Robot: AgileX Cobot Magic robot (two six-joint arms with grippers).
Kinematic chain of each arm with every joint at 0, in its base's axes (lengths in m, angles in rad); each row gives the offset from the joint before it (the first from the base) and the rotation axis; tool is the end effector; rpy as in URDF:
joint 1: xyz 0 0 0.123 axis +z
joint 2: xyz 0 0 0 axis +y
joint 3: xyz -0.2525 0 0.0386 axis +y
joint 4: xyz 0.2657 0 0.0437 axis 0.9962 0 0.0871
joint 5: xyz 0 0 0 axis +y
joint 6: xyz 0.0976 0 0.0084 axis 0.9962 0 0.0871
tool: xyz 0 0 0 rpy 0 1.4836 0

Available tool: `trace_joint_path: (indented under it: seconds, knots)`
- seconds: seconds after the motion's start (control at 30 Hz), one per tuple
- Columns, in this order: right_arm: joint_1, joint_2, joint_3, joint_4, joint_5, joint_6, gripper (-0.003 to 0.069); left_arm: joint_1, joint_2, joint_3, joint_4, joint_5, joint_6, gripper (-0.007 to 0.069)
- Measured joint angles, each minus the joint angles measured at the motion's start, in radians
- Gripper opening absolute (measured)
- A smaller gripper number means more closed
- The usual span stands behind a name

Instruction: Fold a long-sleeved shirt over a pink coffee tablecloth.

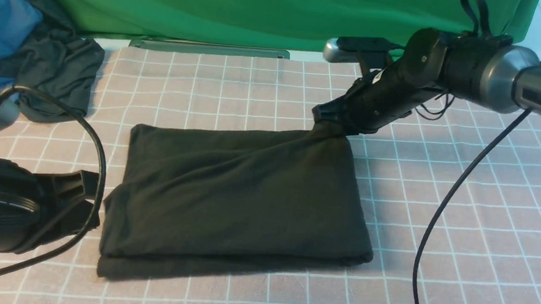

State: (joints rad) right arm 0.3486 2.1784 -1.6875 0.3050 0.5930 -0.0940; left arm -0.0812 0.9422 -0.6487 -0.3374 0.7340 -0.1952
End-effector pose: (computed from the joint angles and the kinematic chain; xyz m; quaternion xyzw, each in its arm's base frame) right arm 0.4501 0.1811 0.1416 -0.1137 0.9461 0.1517 0.2627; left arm 0.2057 -0.0386 0.2393 -0.1369 0.9309 -0.1863 0.2827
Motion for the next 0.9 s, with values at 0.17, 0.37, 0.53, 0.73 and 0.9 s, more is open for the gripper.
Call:
trace_joint_path:
  seconds: [0.17, 0.37, 0.53, 0.73, 0.9]
  knots:
    - [-0.037, 0.0, 0.0, 0.0, -0.01, 0.014, 0.0081, 0.0, 0.0, 0.0, 0.0, 0.0, 0.0, 0.0013]
    - [-0.077, -0.02, 0.0, -0.032, -0.008, 0.038, 0.0302, 0.0, 0.0, 0.0, 0.0, -0.003, 0.0, 0.0013]
    - [-0.08, -0.125, 0.0, -0.189, 0.093, 0.023, 0.0486, 0.0, 0.0, 0.0, 0.003, -0.003, -0.002, 0.0013]
    - [-0.082, -0.373, 0.0, -0.384, 0.297, 0.015, 0.016, 0.0, -0.009, 0.0, 0.001, -0.014, 0.005, 0.0013]
    - [-0.083, -0.649, 0.0, -0.415, 0.322, 0.025, 0.0038, 0.0, -0.08, 0.001, -0.019, -0.016, 0.016, 0.0013]
